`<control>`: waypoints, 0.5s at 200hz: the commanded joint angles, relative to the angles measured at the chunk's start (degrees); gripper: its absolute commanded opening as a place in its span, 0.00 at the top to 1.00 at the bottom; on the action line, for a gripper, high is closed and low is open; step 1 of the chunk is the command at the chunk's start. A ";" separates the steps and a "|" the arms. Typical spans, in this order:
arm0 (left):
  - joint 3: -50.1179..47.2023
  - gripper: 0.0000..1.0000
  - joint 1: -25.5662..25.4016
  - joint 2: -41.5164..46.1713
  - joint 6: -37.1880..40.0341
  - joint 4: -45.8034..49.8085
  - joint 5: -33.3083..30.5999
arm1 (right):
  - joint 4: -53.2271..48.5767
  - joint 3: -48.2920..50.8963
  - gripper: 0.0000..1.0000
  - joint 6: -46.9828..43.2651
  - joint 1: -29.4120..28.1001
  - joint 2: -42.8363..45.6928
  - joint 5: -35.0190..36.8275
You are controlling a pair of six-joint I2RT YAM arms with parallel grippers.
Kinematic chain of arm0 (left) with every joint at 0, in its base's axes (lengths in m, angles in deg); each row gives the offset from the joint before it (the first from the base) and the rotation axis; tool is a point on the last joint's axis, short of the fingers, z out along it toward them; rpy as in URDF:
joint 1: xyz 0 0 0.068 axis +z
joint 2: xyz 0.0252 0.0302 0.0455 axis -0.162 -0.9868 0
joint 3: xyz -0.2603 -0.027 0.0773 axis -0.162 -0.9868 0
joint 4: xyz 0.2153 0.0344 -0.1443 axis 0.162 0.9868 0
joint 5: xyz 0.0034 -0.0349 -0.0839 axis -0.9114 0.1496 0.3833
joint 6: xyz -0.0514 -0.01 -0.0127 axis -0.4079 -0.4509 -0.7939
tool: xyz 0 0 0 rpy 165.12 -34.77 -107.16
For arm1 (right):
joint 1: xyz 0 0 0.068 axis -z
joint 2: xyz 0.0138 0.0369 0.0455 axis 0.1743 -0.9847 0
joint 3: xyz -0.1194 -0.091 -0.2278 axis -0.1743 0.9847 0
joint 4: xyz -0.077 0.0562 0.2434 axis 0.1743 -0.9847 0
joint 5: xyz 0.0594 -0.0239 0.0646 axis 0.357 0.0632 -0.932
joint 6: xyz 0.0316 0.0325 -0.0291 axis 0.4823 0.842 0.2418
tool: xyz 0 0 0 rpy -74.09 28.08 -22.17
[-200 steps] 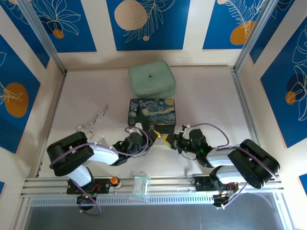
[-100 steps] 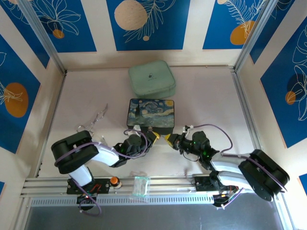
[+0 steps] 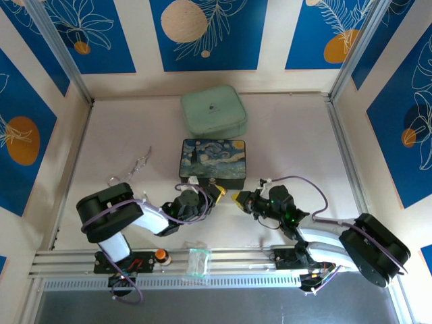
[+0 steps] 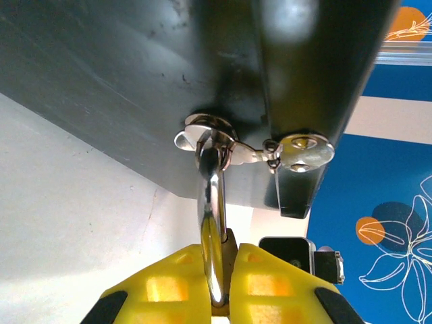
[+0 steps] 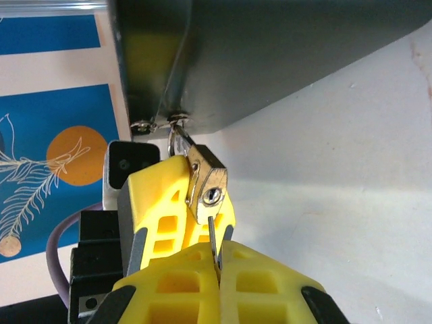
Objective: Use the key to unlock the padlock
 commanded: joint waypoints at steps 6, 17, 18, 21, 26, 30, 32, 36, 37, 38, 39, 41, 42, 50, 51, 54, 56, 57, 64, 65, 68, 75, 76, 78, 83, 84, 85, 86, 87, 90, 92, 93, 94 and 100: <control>0.50 1.00 -0.70 1.19 -0.61 -5.67 -0.29 | 1.59 -1.44 1.00 -1.35 -0.70 1.80 2.17; 0.41 1.00 -0.70 1.00 -0.81 -5.87 -0.34 | 0.03 -1.72 1.00 -1.81 -0.53 2.95 2.16; 0.41 1.00 -0.70 0.98 -0.82 -5.92 -0.34 | -0.17 -1.87 1.00 -1.88 -0.52 3.03 2.06; 0.35 1.00 -0.76 0.97 -0.85 -6.16 -0.41 | -0.86 -2.10 1.00 -2.04 -0.38 3.28 1.91; 0.33 1.00 -0.83 0.85 -0.89 -6.67 -0.50 | -1.89 -2.52 1.00 -2.40 -0.29 3.57 1.52; 0.33 1.00 -0.87 0.71 -0.91 -7.05 -0.51 | -2.38 -2.70 1.00 -2.46 -0.32 3.72 1.43; 0.37 1.00 -0.92 0.61 -0.92 -7.21 -0.51 | -2.52 -2.78 1.00 -2.49 -0.28 3.73 1.43; 0.45 1.00 -0.95 0.52 -1.04 -7.46 -0.32 | -2.68 -2.81 1.00 -2.39 -0.32 3.69 1.44; 0.52 1.00 -0.91 0.43 -1.07 -7.51 -0.24 | -2.62 -2.81 1.00 -2.30 -0.33 3.67 1.44; 0.51 1.00 -0.94 0.38 -1.12 -7.54 -0.20 | -2.60 -2.81 1.00 -2.21 -0.28 3.62 1.39; 0.55 1.00 -0.99 0.41 -1.15 -7.55 -0.14 | -2.50 -2.85 1.00 -2.13 -0.26 3.59 1.37; 0.62 1.00 -1.01 0.36 -1.28 -7.69 0.02 | -2.31 -2.75 1.00 -1.95 -0.25 3.46 1.31; 0.65 1.00 -1.03 0.35 -1.36 -7.71 0.06 | -2.18 -2.73 1.00 -1.86 -0.20 3.42 1.29; 0.93 1.00 -1.09 0.08 -1.48 -8.12 0.56 | -0.53 -2.46 1.00 -1.23 -0.09 2.71 0.94; 0.98 1.00 -1.16 0.08 -1.51 -8.19 0.59 | -0.36 -2.46 1.00 -1.19 -0.07 2.61 0.84; 1.02 1.00 -1.26 -0.04 -1.64 -8.26 0.63 | -0.03 -2.46 1.00 -1.04 0.01 2.33 0.64; 1.03 1.00 -1.28 -0.02 -1.71 -8.26 0.67 | 0.09 -2.50 1.00 -1.00 0.02 2.16 0.58; 1.03 1.00 -1.30 -0.02 -1.80 -8.26 0.65 | 0.08 -2.52 1.00 -0.99 0.02 2.11 0.57; 0.96 1.00 -1.39 -0.14 -2.04 -8.69 0.43 | -0.45 -2.72 1.00 -0.98 0.02 1.82 0.54; 0.95 1.00 -1.40 -0.17 -2.01 -8.74 0.40 | -0.59 -2.72 1.00 -0.98 0.02 1.86 0.50; 0.82 1.00 -1.40 -0.23 -2.05 -8.93 0.25 | -0.95 -2.72 1.00 -0.98 0.02 1.73 0.61; 0.48 1.00 -1.34 -0.10 -2.18 -9.10 -0.12 | -1.41 -2.65 1.00 -1.01 -0.05 1.48 0.95; 0.40 1.00 -1.32 -0.10 -2.16 -9.08 -0.19 | -1.46 -2.64 1.00 -1.00 -0.06 1.47 1.02; 0.30 1.00 -1.38 -0.03 -2.19 -9.02 -0.34 | -1.50 -2.52 1.00 -0.88 -0.06 1.46 1.16; 0.03 1.00 -1.40 0.11 -2.21 -9.15 -0.63 | -1.13 -2.16 1.00 -0.53 -0.06 1.29 1.52; 0.00 1.00 -1.40 0.14 -2.22 -9.10 -0.70 | -1.06 -2.09 1.00 -0.45 -0.06 1.28 1.52; -0.06 1.00 -1.40 0.15 -2.23 -9.08 -0.74 | -0.94 -2.01 1.00 -0.41 -0.06 1.28 1.61; -0.08 1.00 -1.45 0.16 -2.19 -9.11 -0.76 | -0.79 -1.96 1.00 -0.34 -0.02 1.23 1.66; -0.10 1.00 -1.42 0.20 -2.21 -9.08 -0.77 | -0.71 -1.90 1.00 -0.31 -0.04 1.21 1.68; -0.18 1.00 -1.36 0.31 -2.21 -8.94 -0.79 | -0.47 -1.75 1.00 -0.21 0.00 1.19 1.77; -0.20 1.00 -1.35 0.33 -2.23 -8.85 -0.84 | -0.42 -1.75 1.00 -0.15 0.02 1.19 1.78; -0.20 1.00 -1.37 0.38 -2.23 -8.82 -0.85 | -0.44 -1.70 1.00 -0.13 0.02 1.23 1.79; -0.20 1.00 -1.39 0.40 -2.23 -8.81 -0.86 | -0.45 -1.68 1.00 -0.11 0.07 1.30 1.74; -0.24 1.00 -1.40 0.64 -2.16 -8.49 -0.81 | -1.00 -1.60 1.00 -0.08 0.03 1.47 1.79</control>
